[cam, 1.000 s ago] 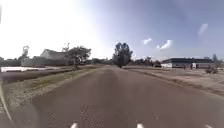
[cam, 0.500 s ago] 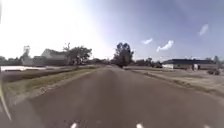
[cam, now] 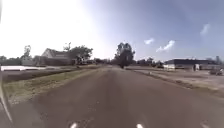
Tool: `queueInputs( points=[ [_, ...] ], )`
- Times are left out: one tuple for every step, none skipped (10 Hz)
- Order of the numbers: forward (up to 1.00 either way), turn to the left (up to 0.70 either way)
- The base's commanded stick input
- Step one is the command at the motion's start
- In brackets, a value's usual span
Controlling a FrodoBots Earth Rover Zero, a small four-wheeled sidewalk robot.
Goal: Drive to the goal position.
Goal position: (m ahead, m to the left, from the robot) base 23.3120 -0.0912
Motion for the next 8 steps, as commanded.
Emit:
queueInputs(
  points=[
    [0.00,0.00],
    [0.00,0.00],
    [0.00,0.00],
    [0.00,0.00],
    [0.00,0.00],
    [0.00,0.00],
    [0.00,0.00],
    [0.00,0.00]
  ],
)
